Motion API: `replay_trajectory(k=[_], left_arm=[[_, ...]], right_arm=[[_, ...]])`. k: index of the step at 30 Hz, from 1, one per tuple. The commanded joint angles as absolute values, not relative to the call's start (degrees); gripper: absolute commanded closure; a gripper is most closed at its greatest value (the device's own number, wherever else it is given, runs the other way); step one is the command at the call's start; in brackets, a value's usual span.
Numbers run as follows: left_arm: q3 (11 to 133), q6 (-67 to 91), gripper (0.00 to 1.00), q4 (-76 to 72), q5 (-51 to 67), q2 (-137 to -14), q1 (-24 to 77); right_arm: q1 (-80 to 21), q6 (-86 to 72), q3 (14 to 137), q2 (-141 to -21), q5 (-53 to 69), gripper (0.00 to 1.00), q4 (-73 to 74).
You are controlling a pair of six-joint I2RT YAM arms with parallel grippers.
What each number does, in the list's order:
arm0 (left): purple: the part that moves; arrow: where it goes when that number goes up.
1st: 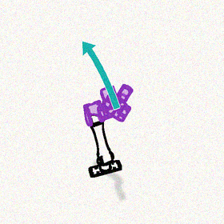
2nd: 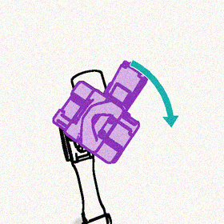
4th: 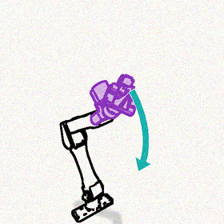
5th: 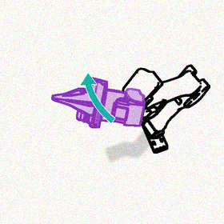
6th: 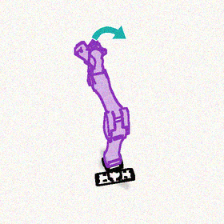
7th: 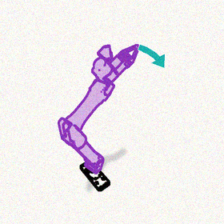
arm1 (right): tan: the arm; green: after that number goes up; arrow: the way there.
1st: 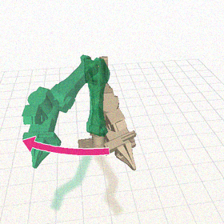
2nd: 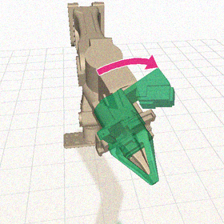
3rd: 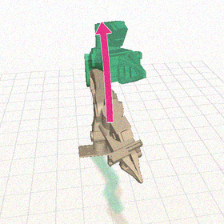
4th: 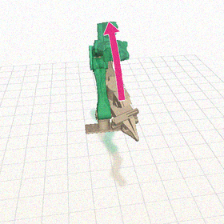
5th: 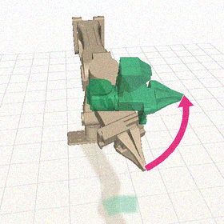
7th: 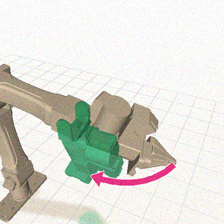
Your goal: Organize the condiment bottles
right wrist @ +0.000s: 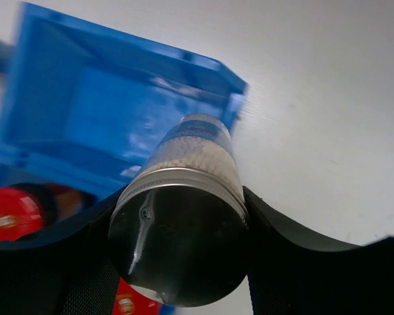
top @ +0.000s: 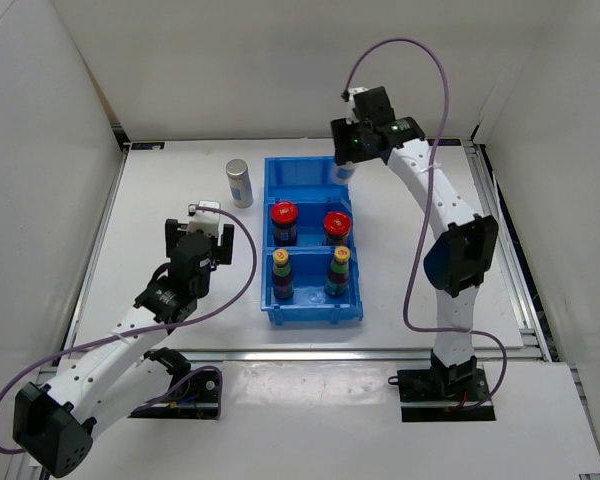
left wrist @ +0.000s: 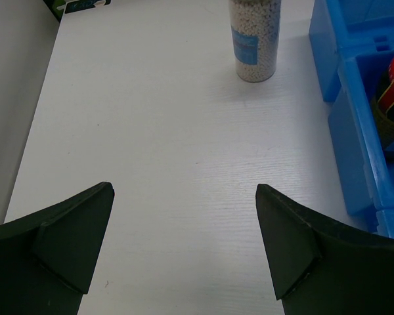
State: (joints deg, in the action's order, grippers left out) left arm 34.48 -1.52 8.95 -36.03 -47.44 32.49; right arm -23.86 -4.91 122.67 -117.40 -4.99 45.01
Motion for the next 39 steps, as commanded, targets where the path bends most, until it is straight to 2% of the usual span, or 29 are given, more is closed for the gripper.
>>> replay_trajectory(k=[1,11,17,19,21,22,24,28,32,37,39], left_arm=[[35.16,-1.23,0.00,8.26,-37.00,-47.11,32.78],[35.16,-1.23,0.00,8.26,-37.00,-46.58,32.78],[35.68,-1.23,0.00,8.26,-37.00,-46.58,32.78],[35.68,-1.23,0.00,8.26,-37.00,-46.05,32.78],[35.68,-1.23,0.00,8.26,-37.00,-46.05,32.78],[35.68,-1.23,0.00,8.26,-37.00,-46.05,32.78],[35.68,-1.23,0.00,8.78,-37.00,-46.05,32.78],[35.68,-0.70,0.00,8.79,-37.53,-46.05,32.78],[38.91,3.41,0.00,11.14,-37.10,-47.63,32.78],[50.17,9.93,0.00,10.03,-21.93,-56.49,24.10],[56.93,10.63,0.00,8.53,-17.34,-64.57,20.49]], right_arm=[[-25.83,-3.87,125.95,-116.18,-2.64,0.74,40.44],[-26.98,-4.39,130.69,-125.50,-2.02,0.68,39.90],[-26.98,-4.39,129.73,-128.76,-2.64,0.57,37.62],[-26.98,-4.39,129.11,-128.76,-2.64,0.50,37.00],[-26.98,-4.39,129.11,-129.29,-2.64,0.37,37.00],[-26.98,-4.39,129.89,-129.29,-3.59,0.20,37.00],[-26.98,-4.92,130.61,-129.29,-4.39,0.00,37.00],[-26.98,-6.24,131.31,-125.08,-6.15,0.00,38.23],[-26.98,-7.47,128.78,-114.22,-11.50,0.00,39.73],[-26.37,-8.00,110.16,-94.62,-9.32,0.00,34.37],[-26.37,-8.00,102.42,-90.20,-7.39,0.00,34.37]])
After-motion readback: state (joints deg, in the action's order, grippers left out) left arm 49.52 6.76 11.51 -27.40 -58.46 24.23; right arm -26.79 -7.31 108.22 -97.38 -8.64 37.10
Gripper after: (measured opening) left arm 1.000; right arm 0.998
